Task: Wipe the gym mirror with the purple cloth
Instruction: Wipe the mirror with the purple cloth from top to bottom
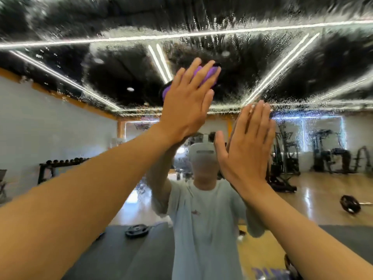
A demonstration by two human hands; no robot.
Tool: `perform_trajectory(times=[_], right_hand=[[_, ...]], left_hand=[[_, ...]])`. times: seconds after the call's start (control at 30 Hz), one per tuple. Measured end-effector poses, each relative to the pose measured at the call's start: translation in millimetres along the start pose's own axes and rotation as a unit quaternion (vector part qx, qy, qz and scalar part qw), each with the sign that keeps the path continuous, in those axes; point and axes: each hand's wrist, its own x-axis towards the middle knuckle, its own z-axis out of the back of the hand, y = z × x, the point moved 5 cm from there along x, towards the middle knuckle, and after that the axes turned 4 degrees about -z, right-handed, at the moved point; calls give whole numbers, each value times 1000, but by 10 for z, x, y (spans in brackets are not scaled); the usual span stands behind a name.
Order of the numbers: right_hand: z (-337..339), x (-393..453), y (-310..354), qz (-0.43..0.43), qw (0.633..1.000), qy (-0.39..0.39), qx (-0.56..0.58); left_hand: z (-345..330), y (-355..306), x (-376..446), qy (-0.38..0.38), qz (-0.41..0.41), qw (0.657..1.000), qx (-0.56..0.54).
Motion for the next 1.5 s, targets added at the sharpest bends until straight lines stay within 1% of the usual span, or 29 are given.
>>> perform_trajectory(times=[0.13,0.27,0.47,0.6,0.7,0.73,0.77,0.83,0.9,1.0,1.1,1.23,1.37,1.5], right_hand=[[5,3,-16,4,1000,-2,-5],[1,5,-11,5,1000,-5,-2],[16,6,-17,3,1000,-7,20],[42,3,-9,9,999,-5,31],[56,9,-3,11,999,-5,37],[56,10,-4,10,999,-5,38],[58,12,-4,9,999,-5,40],[47,12,-11,7,999,-3,37],[20,13,-14,8,1000,2,26],[2,11,-16,13,1000,0,10],[3,3,-18,17,1000,-2,6],[1,8,34,74,997,11,-1],[21,-25,191,86,996,32,19],[-70,-164,439,116,991,50,45]], left_hand=[[-17,-115,-64,11,-53,998,-10],[-7,-123,-277,52,-149,987,-9],[20,-255,-812,79,-151,985,-24],[6,-358,-1160,105,-201,973,-40],[19,-336,-1165,118,-214,968,-47],[30,-291,-1074,111,-200,973,-44],[41,-230,-937,99,-167,980,-37],[66,-75,-574,68,-73,995,-21],[65,26,-233,52,-9,999,-8],[24,99,95,54,20,998,-10],[20,198,173,33,63,997,-12],[5,213,80,2,117,993,-12],[8,215,35,-1,123,992,-10],[16,208,-86,-7,138,990,-1]])
